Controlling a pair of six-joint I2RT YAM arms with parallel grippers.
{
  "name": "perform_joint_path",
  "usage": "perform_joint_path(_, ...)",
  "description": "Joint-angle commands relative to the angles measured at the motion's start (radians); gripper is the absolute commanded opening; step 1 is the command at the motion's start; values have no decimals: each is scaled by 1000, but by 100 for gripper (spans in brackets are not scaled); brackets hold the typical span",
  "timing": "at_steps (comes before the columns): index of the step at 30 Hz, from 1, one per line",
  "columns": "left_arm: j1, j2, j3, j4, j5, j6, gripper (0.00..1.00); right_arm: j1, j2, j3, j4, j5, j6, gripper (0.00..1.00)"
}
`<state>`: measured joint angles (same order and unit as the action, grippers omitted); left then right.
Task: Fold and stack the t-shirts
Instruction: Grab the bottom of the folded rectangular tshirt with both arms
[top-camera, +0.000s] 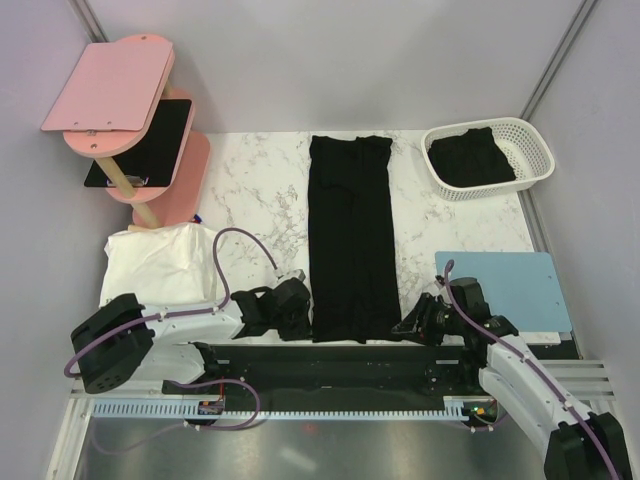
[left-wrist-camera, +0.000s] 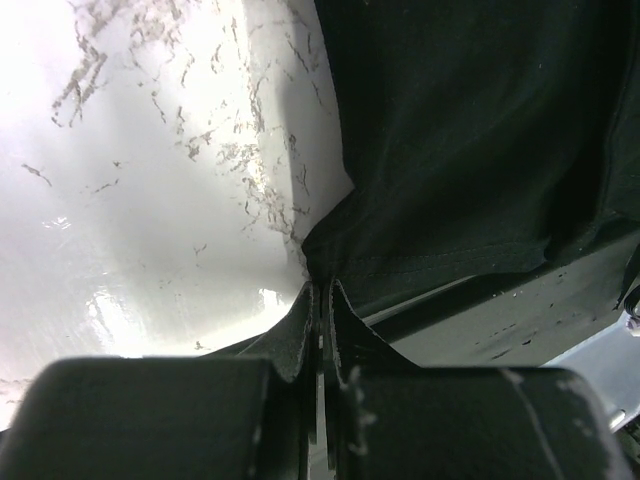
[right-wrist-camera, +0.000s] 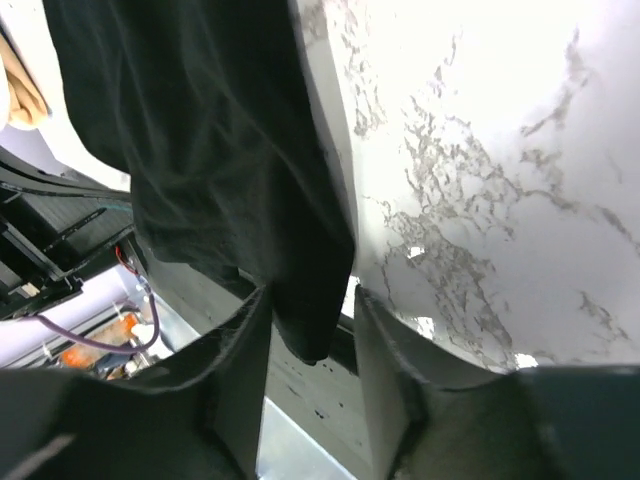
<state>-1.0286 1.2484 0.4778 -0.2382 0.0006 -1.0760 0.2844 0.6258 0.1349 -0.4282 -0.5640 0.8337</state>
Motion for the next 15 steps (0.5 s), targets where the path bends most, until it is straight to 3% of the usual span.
perform_joint_path(1, -11, 8, 27, -10, -34, -25, 2, 4, 41, -15, 51, -50, -5, 42)
perform_joint_path(4, -13, 9, 33, -9, -36, -24, 2, 6, 22, -17, 72, -56, 7, 29)
perform_joint_path(9, -18, -3, 47, -18, -47, -15, 2, 6, -57, 14, 60, -51, 21, 19)
perform_joint_path(12, -18, -12, 77, -52, -63, 1, 2, 7, -83, 41, 40, -34, 9, 0)
perform_joint_path(15, -18, -18, 143, -128, -105, 27, 2, 6, -63, 81, 17, -14, -43, 0)
